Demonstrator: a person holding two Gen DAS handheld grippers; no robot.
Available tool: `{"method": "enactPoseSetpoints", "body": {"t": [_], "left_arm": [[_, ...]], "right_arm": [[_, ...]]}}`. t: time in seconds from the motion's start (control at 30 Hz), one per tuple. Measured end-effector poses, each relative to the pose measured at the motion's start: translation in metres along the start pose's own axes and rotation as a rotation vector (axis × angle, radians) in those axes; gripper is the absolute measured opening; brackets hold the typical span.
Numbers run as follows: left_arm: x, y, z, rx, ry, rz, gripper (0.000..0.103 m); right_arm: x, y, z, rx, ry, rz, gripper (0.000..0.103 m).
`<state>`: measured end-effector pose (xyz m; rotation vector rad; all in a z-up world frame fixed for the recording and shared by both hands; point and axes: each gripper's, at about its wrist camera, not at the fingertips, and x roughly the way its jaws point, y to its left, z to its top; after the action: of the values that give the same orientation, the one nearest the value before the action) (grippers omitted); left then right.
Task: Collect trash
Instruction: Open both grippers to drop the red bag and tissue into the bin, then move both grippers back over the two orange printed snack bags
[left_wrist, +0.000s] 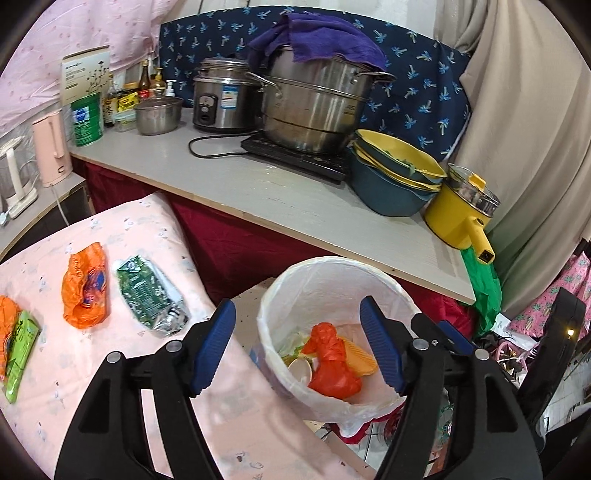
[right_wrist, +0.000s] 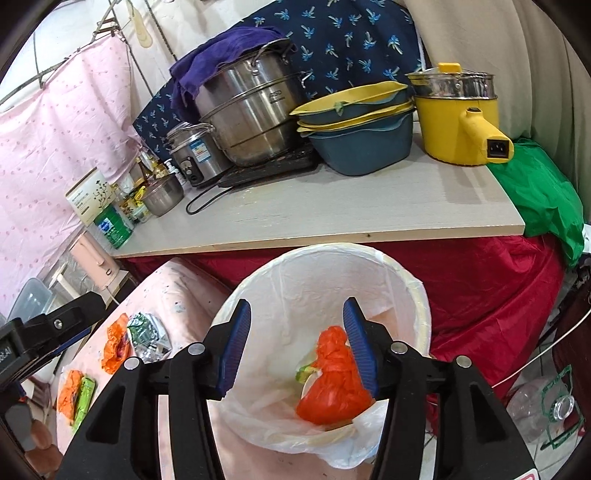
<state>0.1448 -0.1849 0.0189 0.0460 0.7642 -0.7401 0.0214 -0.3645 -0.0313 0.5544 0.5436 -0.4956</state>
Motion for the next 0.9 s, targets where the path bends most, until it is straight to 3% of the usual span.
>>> {"method": "enactPoseSetpoints", "body": {"t": [0.9], "left_arm": [[-0.095, 0.142, -0.038, -0.232, -0.078, 0.193, 0.067]], "right_arm": [[-0.025, 0.150, -0.035, -0.225, 0.042, 0.180, 0.056]]}}
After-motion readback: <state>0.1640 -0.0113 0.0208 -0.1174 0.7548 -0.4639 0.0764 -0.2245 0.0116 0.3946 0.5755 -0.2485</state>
